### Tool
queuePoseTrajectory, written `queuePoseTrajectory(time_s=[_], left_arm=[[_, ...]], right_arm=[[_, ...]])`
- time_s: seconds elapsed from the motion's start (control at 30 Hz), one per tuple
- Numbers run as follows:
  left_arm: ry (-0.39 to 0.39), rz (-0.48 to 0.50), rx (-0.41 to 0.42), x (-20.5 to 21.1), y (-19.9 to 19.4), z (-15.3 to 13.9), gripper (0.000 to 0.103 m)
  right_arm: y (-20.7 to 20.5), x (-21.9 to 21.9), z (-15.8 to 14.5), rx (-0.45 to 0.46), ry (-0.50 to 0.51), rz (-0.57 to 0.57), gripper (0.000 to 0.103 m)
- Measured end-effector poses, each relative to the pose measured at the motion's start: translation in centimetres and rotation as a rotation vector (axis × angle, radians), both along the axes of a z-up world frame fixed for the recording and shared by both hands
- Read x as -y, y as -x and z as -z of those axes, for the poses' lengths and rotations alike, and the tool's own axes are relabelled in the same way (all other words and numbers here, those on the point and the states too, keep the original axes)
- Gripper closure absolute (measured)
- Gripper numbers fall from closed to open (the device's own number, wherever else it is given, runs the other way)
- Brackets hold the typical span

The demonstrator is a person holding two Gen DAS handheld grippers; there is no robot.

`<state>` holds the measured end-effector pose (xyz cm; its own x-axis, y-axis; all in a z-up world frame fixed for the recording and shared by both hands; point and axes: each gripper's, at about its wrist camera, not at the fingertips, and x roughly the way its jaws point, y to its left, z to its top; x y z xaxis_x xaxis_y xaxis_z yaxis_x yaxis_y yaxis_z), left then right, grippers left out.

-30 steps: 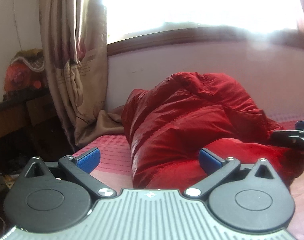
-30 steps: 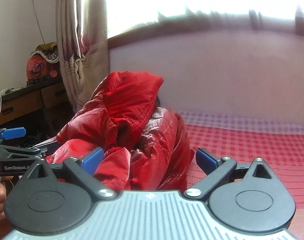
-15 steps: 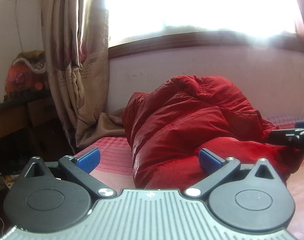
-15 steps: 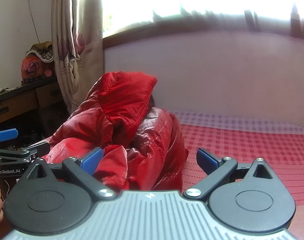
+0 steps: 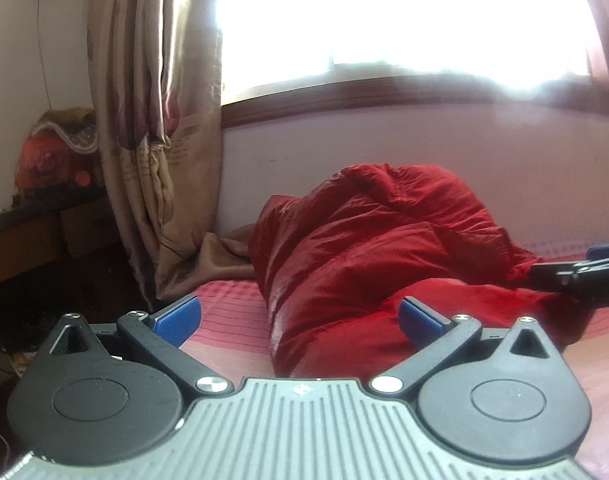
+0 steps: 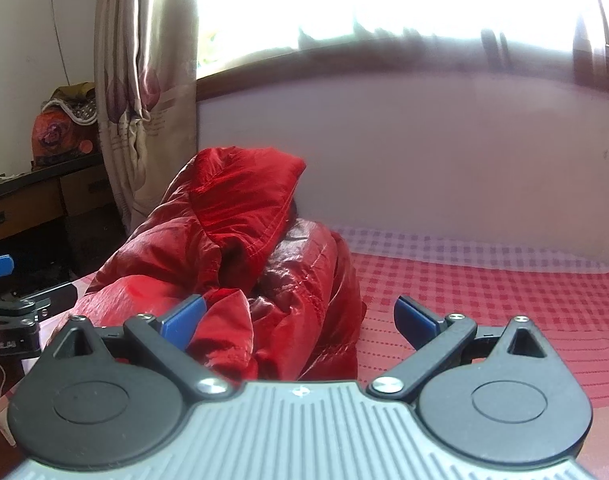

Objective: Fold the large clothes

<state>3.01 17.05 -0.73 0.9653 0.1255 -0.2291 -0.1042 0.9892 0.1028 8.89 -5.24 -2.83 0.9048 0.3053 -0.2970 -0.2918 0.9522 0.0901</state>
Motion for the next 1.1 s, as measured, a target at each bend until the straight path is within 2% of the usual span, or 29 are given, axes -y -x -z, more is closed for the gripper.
queuePoseTrajectory(time_s=[0.23, 0.5, 0.77, 0.9, 1.1], left_arm=[[0.087, 0.042, -0.062, -0.1, 0.4, -0.2, 0.0], [0.071, 0.039, -0.074, 0.3, 1.3, 0.0, 0.0], [0.077, 0.046, -0.076, 0.7, 2.1, -0.1, 0.0], [0.099, 0.059, -0.104, 1.2, 2.3, 0.0, 0.0], [0.098, -0.005, -0.13, 2.6, 2.8, 0.9, 0.0]], right_arm=[[0.9, 0.4, 0.4, -0.003, -0.031, 0.02, 0.002], [1.7, 0.8, 0.4, -0.007, -0.034, 0.02, 0.002], [2.6, 1.2, 0.5, -0.006, -0.03, 0.022, 0.002], [3.6, 1.4, 0.7, -0.002, -0.028, 0.013, 0.001], [5.0, 2.2, 1.2, -0.006, -0.025, 0.004, 0.001]])
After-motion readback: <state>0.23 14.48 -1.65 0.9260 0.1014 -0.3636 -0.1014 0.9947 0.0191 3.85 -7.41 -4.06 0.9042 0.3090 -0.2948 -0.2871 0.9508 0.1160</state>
